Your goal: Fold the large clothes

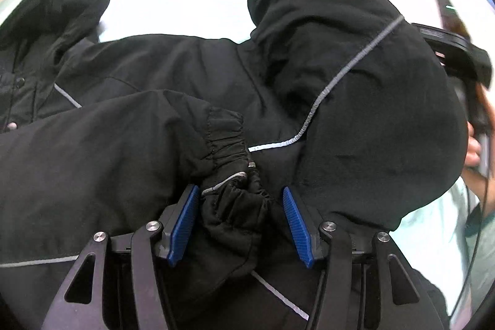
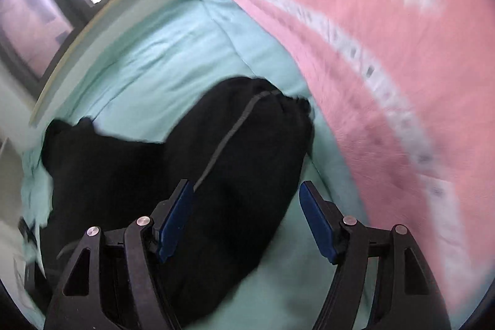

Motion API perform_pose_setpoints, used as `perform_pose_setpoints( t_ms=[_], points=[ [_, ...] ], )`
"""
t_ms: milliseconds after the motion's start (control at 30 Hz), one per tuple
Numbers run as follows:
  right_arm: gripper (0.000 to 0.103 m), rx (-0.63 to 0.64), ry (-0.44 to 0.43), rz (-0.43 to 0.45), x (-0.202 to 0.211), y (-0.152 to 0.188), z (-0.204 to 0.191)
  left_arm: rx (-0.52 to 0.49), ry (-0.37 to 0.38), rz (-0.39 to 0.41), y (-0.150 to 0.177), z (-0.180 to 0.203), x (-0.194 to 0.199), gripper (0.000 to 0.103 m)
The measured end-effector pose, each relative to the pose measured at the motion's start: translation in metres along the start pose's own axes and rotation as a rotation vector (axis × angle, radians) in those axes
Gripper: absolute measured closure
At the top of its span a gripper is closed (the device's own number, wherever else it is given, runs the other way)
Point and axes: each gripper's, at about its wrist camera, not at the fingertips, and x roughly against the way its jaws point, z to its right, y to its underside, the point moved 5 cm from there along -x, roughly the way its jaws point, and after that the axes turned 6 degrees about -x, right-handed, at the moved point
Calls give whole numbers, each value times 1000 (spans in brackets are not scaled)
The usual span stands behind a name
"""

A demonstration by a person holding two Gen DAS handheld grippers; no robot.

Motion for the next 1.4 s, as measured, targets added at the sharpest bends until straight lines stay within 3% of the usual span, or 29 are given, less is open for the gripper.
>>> perform_pose_setpoints(
  t_ms=[67, 167, 200, 233, 267, 333, 467, 633, 700, 800, 867, 967, 1067, 1133, 1233, 1400],
  points=[
    [28, -61, -13, -12, -21, -5, 9, -22, -31, 13, 2, 5, 0, 46],
    [29, -87, -120, -27, -33, -8, 5, -40, -58, 27, 4, 11, -2, 45],
    [36, -64, -145, -23, -30, -9, -1, -44, -62, 30, 5, 13, 0, 45],
    [63, -37, -152, -16, -25, -8, -7, -47, -65, 31, 5, 15, 0, 45],
    [81, 9, -136, -1, -15, -8, -15, -50, -64, 31, 5, 16, 1, 45],
    [85, 66, -122, 59, 17, -7, -26, -49, -48, 35, 2, 17, 5, 45],
    [88, 153, 14, 258, 112, -7, -23, -34, -11, 55, -3, 24, 33, 45],
    [88, 154, 186, 453, 220, 3, 20, -22, 36, 157, -17, 44, 72, 45],
    [89, 124, 165, 427, 229, 6, 37, -5, 65, 128, -18, 54, 62, 45],
    [90, 116, 195, 368, 211, 11, 51, 1, 41, -27, -7, 61, 16, 45],
    [90, 117, 215, 331, 195, 15, 57, -2, 30, -34, -3, 59, 8, 45],
    [91, 116, 161, 301, 190, 19, 59, -8, 71, -9, -6, 59, 30, 45],
    [91, 159, 68, 286, 198, 27, 31, 41, 132, 46, -8, 43, 73, 45],
    [91, 209, 28, 281, 204, 37, 1, 59, 128, 89, -6, 27, 107, 45],
    [91, 283, 22, 259, 209, 53, -54, 74, 92, 142, 7, -6, 159, 45],
    [91, 406, -6, 227, 201, 89, -146, 124, -46, 183, 48, -76, 239, 45]
  ],
)
